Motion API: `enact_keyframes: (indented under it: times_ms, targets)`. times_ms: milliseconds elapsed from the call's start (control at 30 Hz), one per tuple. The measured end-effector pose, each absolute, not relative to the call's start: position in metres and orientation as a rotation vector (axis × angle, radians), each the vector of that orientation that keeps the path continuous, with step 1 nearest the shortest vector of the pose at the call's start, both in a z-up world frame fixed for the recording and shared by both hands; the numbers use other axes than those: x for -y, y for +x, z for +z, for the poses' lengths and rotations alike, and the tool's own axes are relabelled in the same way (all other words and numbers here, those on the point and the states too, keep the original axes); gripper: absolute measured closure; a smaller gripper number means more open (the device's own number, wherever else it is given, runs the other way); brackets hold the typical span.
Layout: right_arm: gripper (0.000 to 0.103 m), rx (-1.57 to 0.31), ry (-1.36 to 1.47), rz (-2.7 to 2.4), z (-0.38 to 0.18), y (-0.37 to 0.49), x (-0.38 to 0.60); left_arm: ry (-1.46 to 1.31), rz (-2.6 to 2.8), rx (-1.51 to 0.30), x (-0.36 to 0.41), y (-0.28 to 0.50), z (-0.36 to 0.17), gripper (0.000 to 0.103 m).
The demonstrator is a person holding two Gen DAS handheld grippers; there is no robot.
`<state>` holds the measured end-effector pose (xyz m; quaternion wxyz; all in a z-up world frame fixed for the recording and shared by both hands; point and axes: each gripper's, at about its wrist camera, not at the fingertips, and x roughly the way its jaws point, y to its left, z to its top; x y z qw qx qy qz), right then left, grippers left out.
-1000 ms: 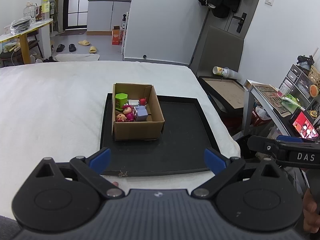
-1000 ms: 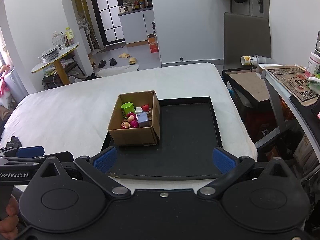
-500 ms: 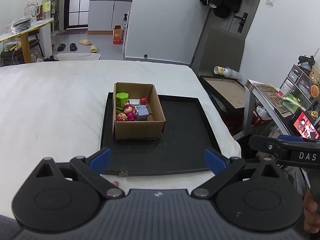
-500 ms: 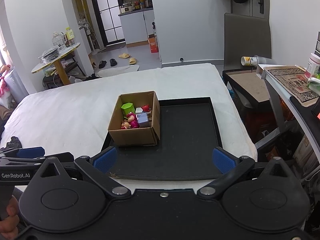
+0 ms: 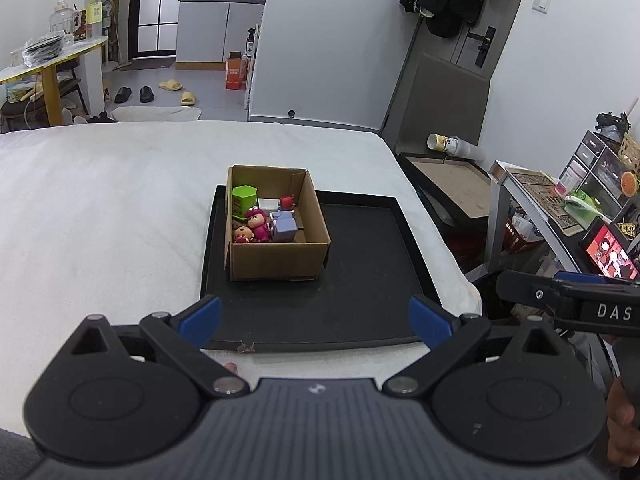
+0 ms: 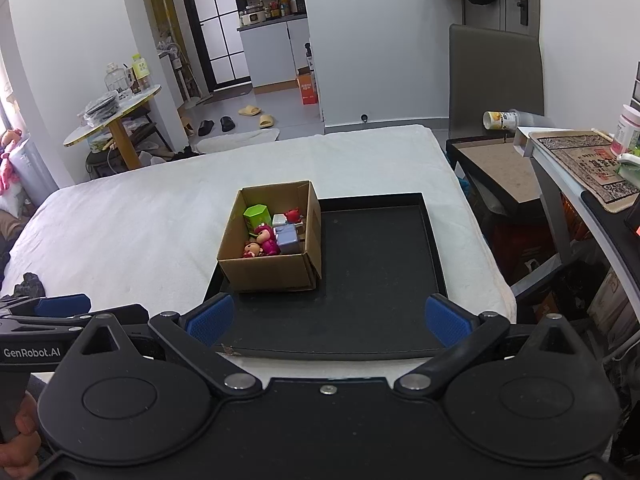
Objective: Organize rigid objects
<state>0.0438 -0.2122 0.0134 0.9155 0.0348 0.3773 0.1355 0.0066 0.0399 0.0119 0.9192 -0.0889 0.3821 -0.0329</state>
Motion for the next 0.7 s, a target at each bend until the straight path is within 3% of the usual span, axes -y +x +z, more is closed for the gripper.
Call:
enact_keyframes:
  times_ms: [700]
  targets:
    - [0.000, -0.797, 0.074, 0.267, 0.0069, 0.0471, 0.2118, -0.184, -0.106, -0.770, -0.0381, 0.0050, 0.0135, 0.004]
